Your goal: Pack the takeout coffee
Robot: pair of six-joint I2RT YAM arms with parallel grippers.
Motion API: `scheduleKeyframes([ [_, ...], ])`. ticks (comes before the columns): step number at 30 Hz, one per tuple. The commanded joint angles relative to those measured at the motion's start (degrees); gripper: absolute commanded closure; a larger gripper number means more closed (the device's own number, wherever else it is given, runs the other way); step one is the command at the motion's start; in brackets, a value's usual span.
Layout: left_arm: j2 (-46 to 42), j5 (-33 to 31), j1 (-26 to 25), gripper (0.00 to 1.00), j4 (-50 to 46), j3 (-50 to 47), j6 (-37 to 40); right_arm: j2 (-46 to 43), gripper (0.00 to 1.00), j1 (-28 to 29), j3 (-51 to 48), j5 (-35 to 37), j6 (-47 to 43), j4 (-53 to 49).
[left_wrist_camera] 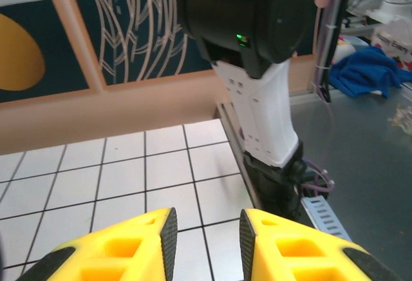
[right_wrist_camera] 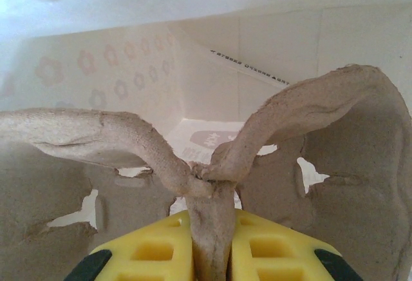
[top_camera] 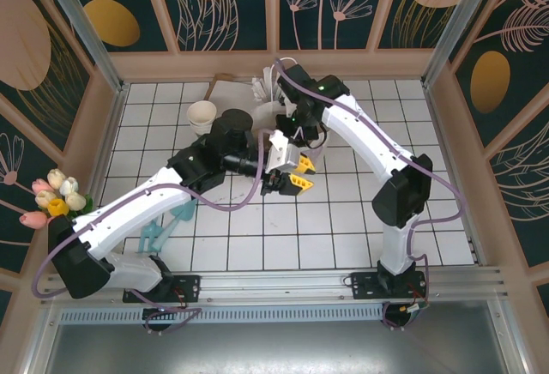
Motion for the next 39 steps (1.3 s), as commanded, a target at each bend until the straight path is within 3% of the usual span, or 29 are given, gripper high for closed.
scheduleKeyframes([
  [1,0.1,5.2,-0.2,0.67,-8.2,2.9,6.8,0.6,0.84,0.4,1.8,-1.7,2.3,-3.2],
  [4,-2.6,5.6,-0.2,0.67,-13.3,2.8,14.0,0.5,0.84,0.4,1.6,-1.5,2.7,-3.6],
  [6,-5.0,0.2,-0.2,0.62,-14.0,1.8,15.8,0.3,0.84,0.5,1.7,-1.1,2.9,-3.7],
  [8,-8.2,-11.2,-0.2,0.30,-7.8,-1.5,10.6,-0.4,0.84,0.5,1.3,-0.9,3.2,-2.7],
  [9,-9.8,-17.2,-0.2,0.22,-3.7,-3.9,7.6,-0.8,0.84,0.6,0.7,-1.1,3.3,-2.1],
  [14,-15.6,-32.1,-0.1,0.11,2.2,-9.5,3.2,-1.9,0.84,0.8,-1.4,-0.5,3.1,-0.6],
  [16,-15.0,-39.2,0.0,0.08,3.7,-10.1,1.7,-2.2,0.84,0.8,-1.8,-0.5,3.0,-0.1],
  [18,-12.0,-41.3,0.2,0.08,3.0,-8.1,1.2,-2.3,0.84,0.9,-2.1,-0.6,2.8,0.3],
  [20,-8.4,-38.6,0.3,0.11,1.9,-5.2,1.3,-2.2,0.84,0.9,-2.1,-0.7,2.5,0.3],
  [22,-5.0,-34.0,0.3,0.21,1.9,-2.6,1.5,-2.0,0.84,0.9,-2.0,-0.5,2.5,0.5],
  [25,-2.8,-25.2,0.3,0.74,1.1,-0.1,4.1,-1.8,0.84,0.9,-2.2,-0.6,2.7,0.8],
  [27,-3.3,-16.9,0.2,0.86,0.0,-0.6,7.2,-1.9,0.84,0.9,-2.5,-0.4,3.2,0.9],
  [30,-3.0,-4.2,0.1,0.85,-8.5,-0.3,15.4,-1.4,0.84,0.9,-2.4,0.3,4.0,0.7],
  [32,-1.7,-4.2,0.1,0.84,-13.0,1.2,17.5,-1.0,0.85,0.9,-1.9,-0.1,4.6,0.6],
  [36,1.8,-3.6,-0.1,0.74,-24.3,6.4,25.0,-0.3,0.84,0.9,0.2,-0.9,5.0,0.7],
  [39,2.9,-2.0,-0.4,0.72,-25.8,7.6,27.2,0.6,0.85,0.9,1.2,-1.2,5.5,0.6],
])
